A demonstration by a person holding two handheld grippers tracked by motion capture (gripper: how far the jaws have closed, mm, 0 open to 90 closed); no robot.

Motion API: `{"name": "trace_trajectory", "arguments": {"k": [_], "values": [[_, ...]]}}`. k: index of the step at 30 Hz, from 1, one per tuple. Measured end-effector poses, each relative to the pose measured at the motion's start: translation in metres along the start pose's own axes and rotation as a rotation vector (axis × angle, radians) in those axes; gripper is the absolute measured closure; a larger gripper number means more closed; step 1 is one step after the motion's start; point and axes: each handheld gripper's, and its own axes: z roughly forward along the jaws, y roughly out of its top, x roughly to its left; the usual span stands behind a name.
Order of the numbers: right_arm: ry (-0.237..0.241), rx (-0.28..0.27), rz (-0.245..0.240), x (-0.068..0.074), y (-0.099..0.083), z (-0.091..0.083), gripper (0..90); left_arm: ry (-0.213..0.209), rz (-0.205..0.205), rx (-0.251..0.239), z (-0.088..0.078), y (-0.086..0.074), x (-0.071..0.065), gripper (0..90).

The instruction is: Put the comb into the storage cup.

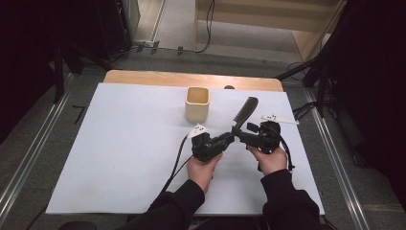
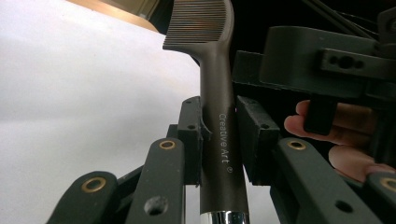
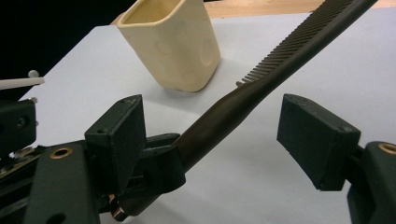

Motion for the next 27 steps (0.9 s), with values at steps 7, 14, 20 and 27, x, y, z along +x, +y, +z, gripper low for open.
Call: {"name": "trace_trajectory", "arguments": {"k": [7, 14, 20, 27], "values": [[-0.008, 0.014, 0.045, -0.003, 0.004, 0.007, 27.4, -0.003, -0.003, -0.016, -0.001, 0.001, -0.001, 72.5], [-0.006, 0.034, 0.051, -0.004, 0.005, 0.016, 28.2, -0.001, 0.004, -0.022, -0.001, 0.0, -0.002, 72.5], [-0.001, 0.054, 0.088, -0.005, 0.007, 0.023, 33.2, 0.002, 0.008, -0.019, 0.0, -0.001, -0.003, 72.5], [0.002, 0.085, 0.144, -0.004, 0.01, 0.028, 41.9, 0.009, 0.021, -0.02, 0.001, -0.002, -0.004, 72.5]]}}
